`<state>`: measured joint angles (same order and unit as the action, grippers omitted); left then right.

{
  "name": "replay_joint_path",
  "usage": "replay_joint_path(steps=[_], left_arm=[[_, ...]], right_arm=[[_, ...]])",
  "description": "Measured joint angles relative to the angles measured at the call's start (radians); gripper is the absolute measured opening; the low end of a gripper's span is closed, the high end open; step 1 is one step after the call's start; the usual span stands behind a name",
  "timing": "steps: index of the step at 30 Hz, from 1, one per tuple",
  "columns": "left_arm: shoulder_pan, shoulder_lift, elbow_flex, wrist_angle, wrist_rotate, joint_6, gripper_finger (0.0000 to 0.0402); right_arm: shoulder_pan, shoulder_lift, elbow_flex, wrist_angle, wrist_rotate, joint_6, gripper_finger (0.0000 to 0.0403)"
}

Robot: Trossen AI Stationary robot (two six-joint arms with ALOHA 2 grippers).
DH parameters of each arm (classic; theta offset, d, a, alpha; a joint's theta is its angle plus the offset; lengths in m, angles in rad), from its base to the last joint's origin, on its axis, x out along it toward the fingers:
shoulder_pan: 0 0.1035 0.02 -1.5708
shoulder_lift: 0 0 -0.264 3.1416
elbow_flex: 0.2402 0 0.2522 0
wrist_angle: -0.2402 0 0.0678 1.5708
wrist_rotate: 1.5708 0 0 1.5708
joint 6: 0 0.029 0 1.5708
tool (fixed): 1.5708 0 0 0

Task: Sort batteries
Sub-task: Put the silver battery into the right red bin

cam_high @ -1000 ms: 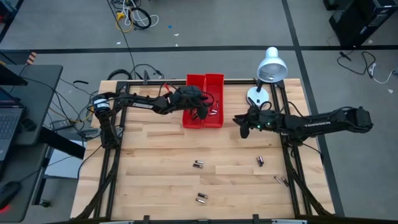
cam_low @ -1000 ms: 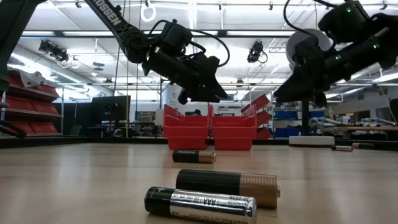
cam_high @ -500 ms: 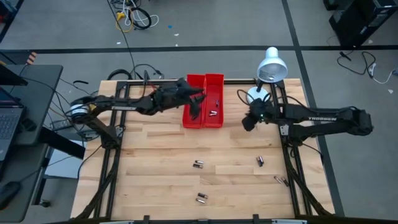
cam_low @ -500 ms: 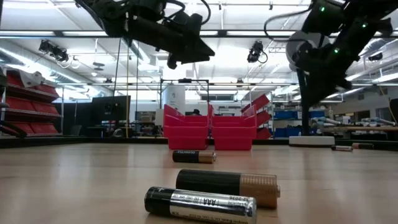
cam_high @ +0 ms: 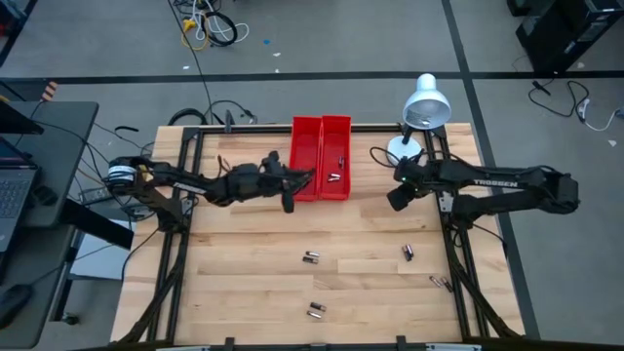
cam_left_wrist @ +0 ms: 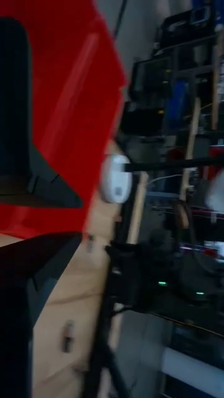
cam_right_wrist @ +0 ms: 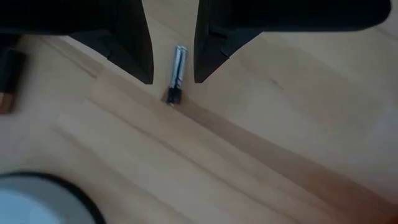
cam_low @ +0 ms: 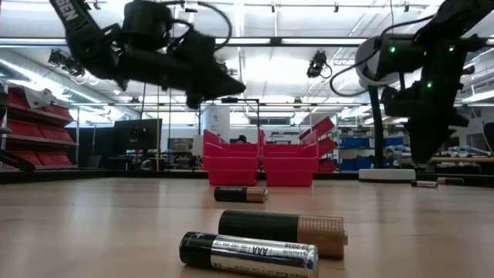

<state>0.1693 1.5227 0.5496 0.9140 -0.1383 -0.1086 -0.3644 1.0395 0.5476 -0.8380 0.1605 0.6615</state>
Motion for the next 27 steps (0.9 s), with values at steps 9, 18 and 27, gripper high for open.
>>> replay_joint_path(steps=[9,18,27], left_arm=[[0.001,0.0,-0.108,-0.008,-0.001,-0.033,0.0084],[0.001,0.0,-0.116,-0.001,-0.001,-0.034,0.0084],[0.001,0.0,-0.116,0.044,-0.001,-0.042,0.0084]], right_arm=[[-0.019,0.159,-0.001,0.053,0.002,-0.036,0.0102],[-0.044,0.31,0.003,0.074,0.002,-0.116,0.0092],[-0.031,0.296,-0.001,0.093,-0.002,-0.149,0.0017]])
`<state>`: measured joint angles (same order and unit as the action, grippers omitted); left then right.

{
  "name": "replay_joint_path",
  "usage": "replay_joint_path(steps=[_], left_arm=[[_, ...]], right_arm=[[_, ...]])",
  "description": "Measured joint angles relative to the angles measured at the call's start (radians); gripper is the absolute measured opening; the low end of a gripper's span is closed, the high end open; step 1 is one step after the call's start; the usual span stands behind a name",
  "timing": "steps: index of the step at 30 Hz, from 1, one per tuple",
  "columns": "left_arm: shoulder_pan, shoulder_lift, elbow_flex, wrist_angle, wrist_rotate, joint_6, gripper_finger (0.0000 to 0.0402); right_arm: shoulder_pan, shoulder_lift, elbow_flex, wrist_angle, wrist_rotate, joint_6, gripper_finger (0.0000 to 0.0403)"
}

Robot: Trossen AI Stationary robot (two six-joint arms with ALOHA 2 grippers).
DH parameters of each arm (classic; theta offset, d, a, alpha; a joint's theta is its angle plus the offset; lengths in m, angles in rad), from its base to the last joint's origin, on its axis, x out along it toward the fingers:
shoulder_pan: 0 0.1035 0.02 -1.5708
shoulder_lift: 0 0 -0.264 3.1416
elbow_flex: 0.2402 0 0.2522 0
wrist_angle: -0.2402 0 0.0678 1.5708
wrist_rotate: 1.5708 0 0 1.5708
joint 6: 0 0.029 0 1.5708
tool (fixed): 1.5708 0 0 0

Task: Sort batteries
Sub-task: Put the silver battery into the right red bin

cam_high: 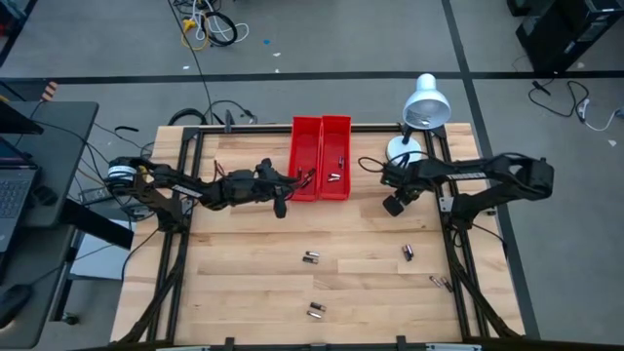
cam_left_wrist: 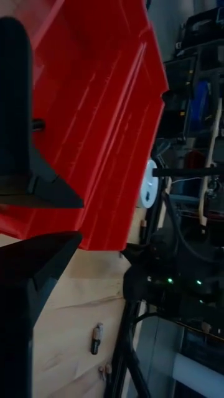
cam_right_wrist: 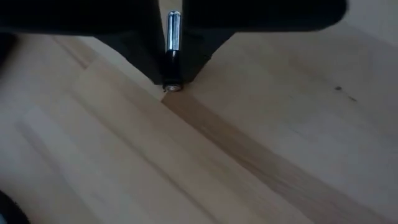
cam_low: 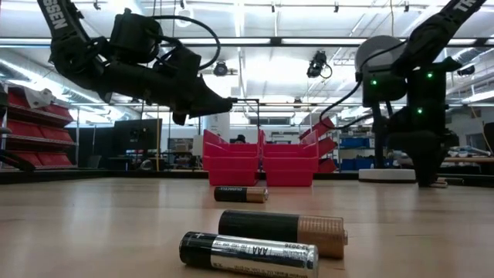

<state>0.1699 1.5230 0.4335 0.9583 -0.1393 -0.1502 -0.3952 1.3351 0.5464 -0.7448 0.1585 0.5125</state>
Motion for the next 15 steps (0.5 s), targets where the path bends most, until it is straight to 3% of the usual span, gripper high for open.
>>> replay_joint_path(steps=[9,15], left_arm=[[0.0,0.0,0.0,-0.006,0.0,-0.011,0.0084],[0.0,0.0,0.0,-0.006,0.0,-0.011,0.0084]], right_arm=[[0.062,-0.076,0.0,0.017,-0.006,0.051,0.001],[0.13,-0.123,0.085,0.011,-0.006,0.086,0.001]])
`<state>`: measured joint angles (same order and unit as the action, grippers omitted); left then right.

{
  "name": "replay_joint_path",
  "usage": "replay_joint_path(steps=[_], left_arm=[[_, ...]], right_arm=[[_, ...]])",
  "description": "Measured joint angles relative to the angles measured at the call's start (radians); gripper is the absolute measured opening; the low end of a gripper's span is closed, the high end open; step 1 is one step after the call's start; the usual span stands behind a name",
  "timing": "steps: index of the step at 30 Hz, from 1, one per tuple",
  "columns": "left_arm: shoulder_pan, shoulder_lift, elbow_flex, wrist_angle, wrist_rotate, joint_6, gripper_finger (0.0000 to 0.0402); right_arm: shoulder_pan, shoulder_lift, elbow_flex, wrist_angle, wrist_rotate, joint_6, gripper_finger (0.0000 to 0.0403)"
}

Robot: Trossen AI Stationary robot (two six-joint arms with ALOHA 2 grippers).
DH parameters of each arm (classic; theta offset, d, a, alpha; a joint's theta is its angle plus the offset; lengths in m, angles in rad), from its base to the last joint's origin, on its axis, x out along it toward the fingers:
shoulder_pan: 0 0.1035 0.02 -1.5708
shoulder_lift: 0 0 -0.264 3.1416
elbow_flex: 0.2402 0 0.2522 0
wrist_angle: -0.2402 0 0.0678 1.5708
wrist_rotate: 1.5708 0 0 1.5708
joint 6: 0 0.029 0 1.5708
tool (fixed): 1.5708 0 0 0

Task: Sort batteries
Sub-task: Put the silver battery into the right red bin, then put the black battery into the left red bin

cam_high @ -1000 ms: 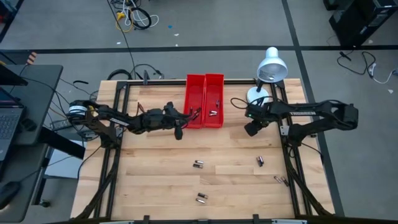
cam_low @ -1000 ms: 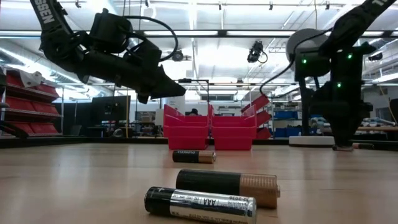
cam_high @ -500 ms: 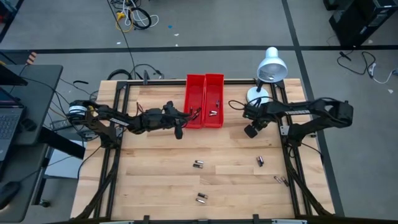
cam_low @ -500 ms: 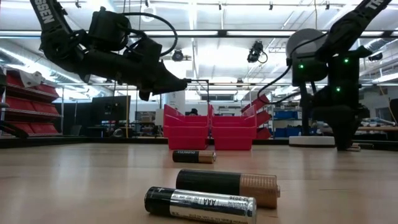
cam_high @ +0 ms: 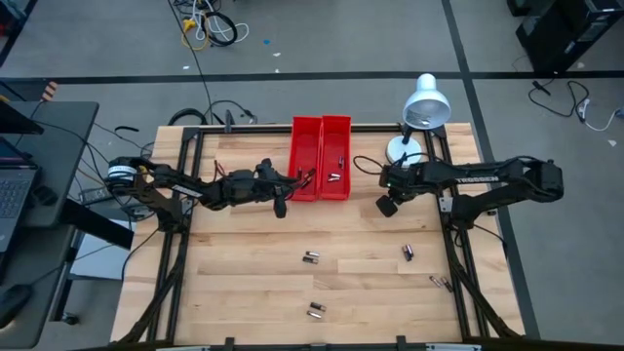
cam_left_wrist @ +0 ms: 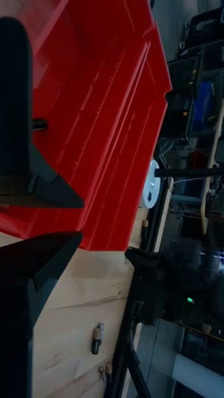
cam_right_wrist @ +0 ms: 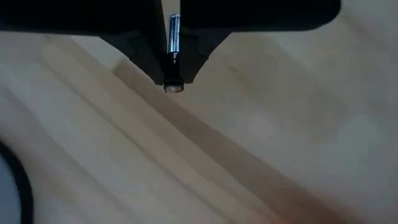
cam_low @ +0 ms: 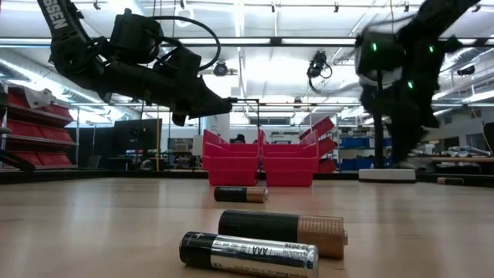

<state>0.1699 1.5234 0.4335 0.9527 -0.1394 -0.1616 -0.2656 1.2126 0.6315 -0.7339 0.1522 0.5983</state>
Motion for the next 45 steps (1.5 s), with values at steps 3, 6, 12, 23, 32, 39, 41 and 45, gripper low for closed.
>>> replay_joint_path(steps=[3,6,12,23,32,39,41,45], left_arm=[[0.0,0.0,0.0,0.0,0.0,0.0,0.0084],[0.0,0.0,0.0,0.002,-0.006,0.0,0.0084],[0.0,0.0,0.0,0.064,-0.009,0.0,0.0084],[0.0,0.0,0.0,0.031,-0.01,0.0,0.0084],[0.0,0.0,0.0,0.028,-0.01,0.021,0.0084],[0.0,0.0,0.0,0.033,-0.101,0.032,0.0084],[0.0,0.0,0.0,0.011,-0.133,0.032,0.0084],[0.0,0.0,0.0,-0.043,-0.152,0.031,0.0084]], right_arm=[[0.034,-0.022,0.08,0.003,0.021,-0.009,0.001],[0.06,-0.027,0.17,0.019,0.064,-0.043,0.001],[0.059,0.024,0.274,0.261,0.086,-0.142,0.001],[0.009,0.212,0.3,0.463,0.064,-0.241,0.0032],[-0.013,0.238,0.3,0.52,0.129,-0.257,0.01],[-0.013,0.179,0.3,0.525,0.16,-0.309,0.0115],[-0.013,0.135,0.3,0.49,0.195,-0.317,0.0114],[-0.018,0.047,0.3,0.343,0.283,-0.282,0.0114]])
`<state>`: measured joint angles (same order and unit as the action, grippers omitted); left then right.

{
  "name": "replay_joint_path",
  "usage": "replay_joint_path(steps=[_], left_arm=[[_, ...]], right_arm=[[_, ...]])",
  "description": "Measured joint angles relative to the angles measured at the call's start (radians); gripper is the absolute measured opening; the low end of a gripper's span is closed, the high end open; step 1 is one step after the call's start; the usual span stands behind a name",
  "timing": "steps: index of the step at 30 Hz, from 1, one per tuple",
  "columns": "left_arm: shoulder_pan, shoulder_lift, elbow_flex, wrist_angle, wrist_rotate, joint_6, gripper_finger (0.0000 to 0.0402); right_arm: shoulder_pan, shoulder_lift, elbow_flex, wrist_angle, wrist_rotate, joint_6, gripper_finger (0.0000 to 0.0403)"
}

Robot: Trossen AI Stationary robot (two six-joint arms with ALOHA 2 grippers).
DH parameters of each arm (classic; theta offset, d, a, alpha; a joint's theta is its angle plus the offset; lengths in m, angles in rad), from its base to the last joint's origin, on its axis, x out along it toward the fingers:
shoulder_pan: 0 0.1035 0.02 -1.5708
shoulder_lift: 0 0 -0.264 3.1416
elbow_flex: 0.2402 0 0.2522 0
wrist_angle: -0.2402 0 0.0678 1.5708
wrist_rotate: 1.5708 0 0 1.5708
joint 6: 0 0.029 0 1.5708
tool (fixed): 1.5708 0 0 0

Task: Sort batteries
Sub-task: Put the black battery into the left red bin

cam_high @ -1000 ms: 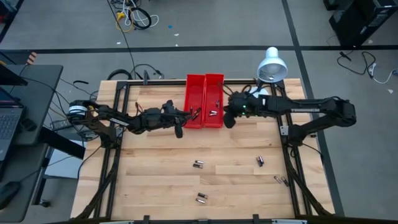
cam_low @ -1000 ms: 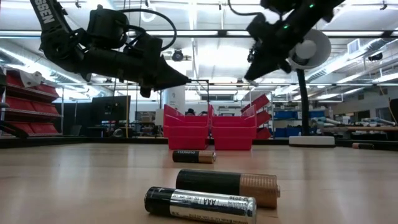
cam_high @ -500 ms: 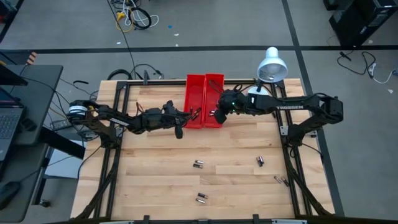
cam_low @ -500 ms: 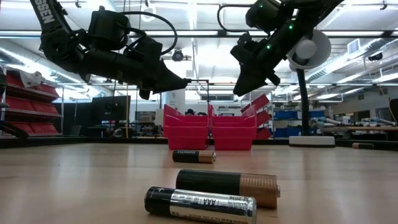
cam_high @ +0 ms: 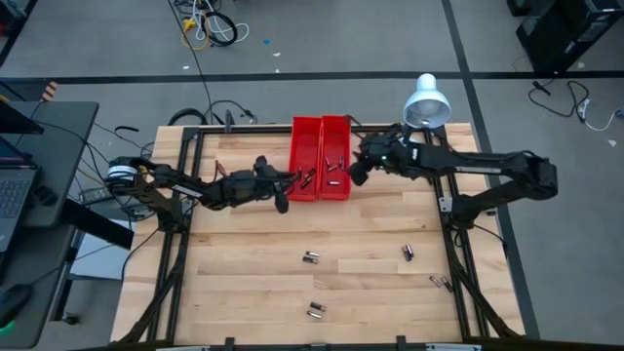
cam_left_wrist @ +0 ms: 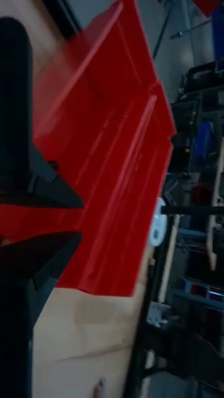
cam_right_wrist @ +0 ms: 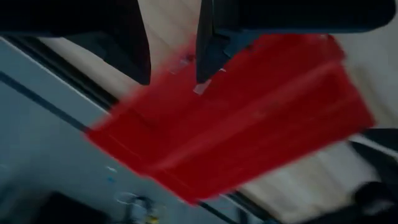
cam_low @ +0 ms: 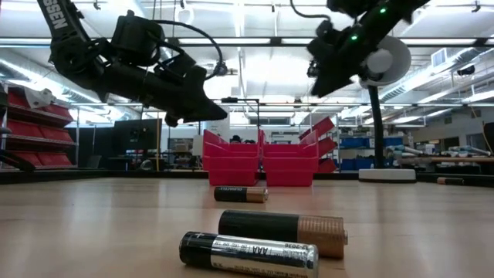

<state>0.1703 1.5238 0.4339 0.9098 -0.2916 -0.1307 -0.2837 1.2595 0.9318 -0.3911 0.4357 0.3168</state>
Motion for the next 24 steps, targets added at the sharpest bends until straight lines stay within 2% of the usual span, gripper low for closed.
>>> replay_joint_path(steps=[8,21,24], left_arm=[[0.0,0.0,0.0,0.002,-0.015,-0.028,0.0084],[0.0,0.0,0.0,0.02,-0.06,-0.029,0.0077],[0.0,0.0,0.0,0.02,-0.061,-0.022,0.0071]], right_arm=[[-0.035,-0.09,0.0,-0.364,0.03,0.195,0.0113],[-0.035,-0.1,0.0,-0.677,0.039,0.397,0.0113],[-0.034,-0.1,-0.021,-0.705,0.038,0.424,0.0113]])
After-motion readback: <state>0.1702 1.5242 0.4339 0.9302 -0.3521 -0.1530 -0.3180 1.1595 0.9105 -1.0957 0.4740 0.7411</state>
